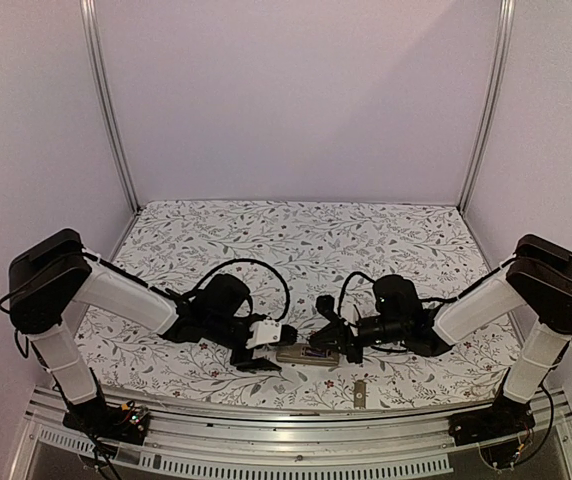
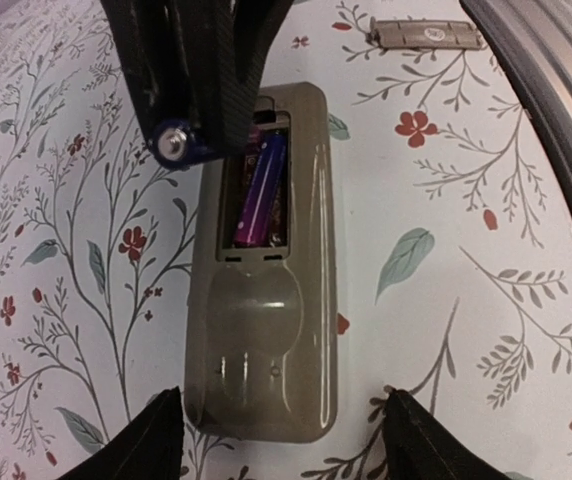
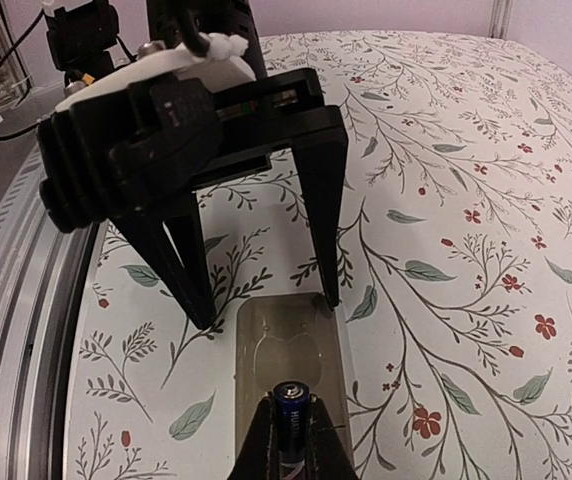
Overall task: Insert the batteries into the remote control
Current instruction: Load the battery into the battery compartment.
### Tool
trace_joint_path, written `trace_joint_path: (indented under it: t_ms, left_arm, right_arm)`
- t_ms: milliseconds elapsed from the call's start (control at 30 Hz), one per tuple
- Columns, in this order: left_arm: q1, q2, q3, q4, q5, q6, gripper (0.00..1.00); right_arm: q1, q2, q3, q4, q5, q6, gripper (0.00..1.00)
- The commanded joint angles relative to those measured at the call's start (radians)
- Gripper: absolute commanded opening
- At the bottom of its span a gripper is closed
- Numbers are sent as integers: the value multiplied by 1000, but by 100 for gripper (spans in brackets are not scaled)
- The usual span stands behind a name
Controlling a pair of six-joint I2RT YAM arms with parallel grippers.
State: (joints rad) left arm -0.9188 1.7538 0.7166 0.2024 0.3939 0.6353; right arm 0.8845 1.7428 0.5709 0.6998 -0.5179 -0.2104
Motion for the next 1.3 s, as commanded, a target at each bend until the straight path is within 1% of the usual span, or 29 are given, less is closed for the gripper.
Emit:
trace_joint_path:
  t_ms: [0, 267, 700, 1267]
  left_arm:
    - [-9, 14, -14, 26, 0, -8, 68]
    - [-11, 15, -14, 26, -4, -9, 68]
    - [-16, 14, -12, 26, -4, -8, 68]
    - [-16, 14, -13, 40, 0, -15, 68]
  right_arm:
    - [5, 23, -4, -20, 27, -26, 0]
    - [5, 41, 10, -43, 29, -45, 0]
    - [5, 39, -18, -83, 72, -61, 0]
    - [27, 109, 71, -365, 178, -138, 0]
